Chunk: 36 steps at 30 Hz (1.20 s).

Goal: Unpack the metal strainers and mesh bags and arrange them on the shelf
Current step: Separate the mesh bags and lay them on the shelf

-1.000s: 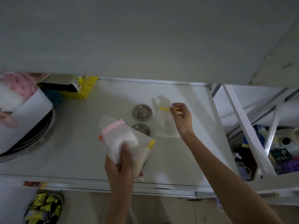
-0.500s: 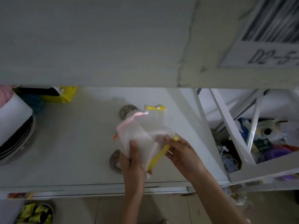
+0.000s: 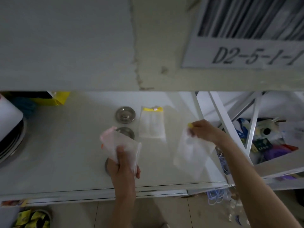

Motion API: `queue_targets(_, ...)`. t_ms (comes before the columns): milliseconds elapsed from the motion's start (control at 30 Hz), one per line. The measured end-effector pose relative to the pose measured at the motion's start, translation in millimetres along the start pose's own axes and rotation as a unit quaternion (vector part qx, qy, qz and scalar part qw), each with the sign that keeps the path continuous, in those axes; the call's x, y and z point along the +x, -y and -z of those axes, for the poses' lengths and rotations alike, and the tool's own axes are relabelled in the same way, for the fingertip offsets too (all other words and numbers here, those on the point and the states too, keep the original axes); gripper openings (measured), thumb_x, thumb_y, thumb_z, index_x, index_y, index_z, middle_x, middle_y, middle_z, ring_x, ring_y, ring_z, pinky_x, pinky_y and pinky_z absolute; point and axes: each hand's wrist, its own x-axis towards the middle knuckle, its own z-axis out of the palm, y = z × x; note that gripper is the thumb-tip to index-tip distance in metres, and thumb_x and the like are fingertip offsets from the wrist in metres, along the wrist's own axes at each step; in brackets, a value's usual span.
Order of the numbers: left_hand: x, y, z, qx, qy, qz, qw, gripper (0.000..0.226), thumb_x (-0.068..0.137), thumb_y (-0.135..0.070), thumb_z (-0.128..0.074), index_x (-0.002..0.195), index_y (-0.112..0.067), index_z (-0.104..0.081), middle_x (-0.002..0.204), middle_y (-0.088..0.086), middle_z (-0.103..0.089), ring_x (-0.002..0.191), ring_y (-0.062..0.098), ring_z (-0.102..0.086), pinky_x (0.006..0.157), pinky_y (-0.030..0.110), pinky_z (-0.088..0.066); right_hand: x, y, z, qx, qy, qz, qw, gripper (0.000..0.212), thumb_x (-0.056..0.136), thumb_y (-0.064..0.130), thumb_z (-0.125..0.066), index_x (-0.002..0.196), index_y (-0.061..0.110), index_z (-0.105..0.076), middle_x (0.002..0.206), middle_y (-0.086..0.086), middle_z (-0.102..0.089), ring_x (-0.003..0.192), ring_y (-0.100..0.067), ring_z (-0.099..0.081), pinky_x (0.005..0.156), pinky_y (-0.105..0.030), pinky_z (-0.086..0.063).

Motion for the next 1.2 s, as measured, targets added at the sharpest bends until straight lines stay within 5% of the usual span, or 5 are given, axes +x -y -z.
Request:
queue_targets(133, -2.4, 4.7, 0.5, 0.029, 0.014, -0.008, 0.999, 0.028, 0.103, -0.025, -0.042, 0.085, -0.005, -0.049, 0.045, 0.001, -0.030, 0.028, 0.013, -0.028, 0.032, 0.017, -0.026, 69.0, -7.8, -10.9, -0.269, -0.070, -0.017, 0.960, 0.025, 0.092, 0.014, -0.045, 0.105, 0.021, -0.064, 0.110, -0.009, -0.061, 0.114, -0.030, -0.053, 0.099, -0.050, -0.035)
queue_targets(533, -11.2, 2.1, -2.1, 0.059, 0.043, -0.007, 0.997, 0.046, 0.102, -0.019, -0.045, 0.058, -0.006, -0.039, 0.036, -0.003, -0.027, 0.025, 0.014, -0.027, 0.035, 0.013, -0.023, 142.2, -10.2, -42.0, -0.355, -0.212, 0.073, 0.908, 0.057, 0.080, 0.002, -0.050, 0.135, 0.016, -0.044, 0.136, -0.008, -0.054, 0.134, -0.026, -0.041, 0.117, -0.055, -0.014)
queue_targets(733, -12.9, 2.2, 3.9, 0.106, 0.103, 0.011, 0.989, 0.031, 0.095, -0.020, -0.058, 0.078, 0.005, -0.051, 0.050, 0.008, -0.044, 0.030, 0.015, -0.037, 0.029, 0.021, -0.032, 85.3, 12.8, -65.3, -0.034, -0.332, 0.123, 0.935, 0.034, 0.097, 0.021, -0.050, 0.123, 0.000, -0.051, 0.129, -0.025, -0.050, 0.119, -0.041, -0.050, 0.105, -0.051, -0.038)
queue_targets(900, -18.7, 0.2, 5.0, 0.166, 0.160, -0.003, 0.973, 0.028, 0.086, -0.031, -0.065, 0.085, -0.006, -0.054, 0.052, 0.002, -0.047, 0.034, 0.017, -0.044, 0.030, 0.023, -0.037, -22.6, 52.1, -93.0, 0.439, 0.050, -0.003, 0.897, 0.038, 0.096, 0.040, -0.050, 0.084, 0.011, -0.072, 0.085, -0.006, -0.071, 0.068, -0.015, -0.063, 0.064, -0.026, -0.048)
queue_targets(1200, -27.5, 9.3, 14.0, 0.187, 0.139, 0.008, 0.972, 0.033, 0.082, -0.042, -0.064, 0.094, -0.012, -0.057, 0.064, 0.006, -0.060, 0.045, 0.014, -0.054, 0.037, 0.026, -0.043, -58.7, 29.8, -145.5, 0.378, -0.113, 0.127, 0.910, 0.009, 0.091, 0.002, -0.059, 0.091, -0.007, -0.058, 0.072, 0.000, -0.068, 0.059, -0.008, -0.055, 0.060, -0.026, -0.046)
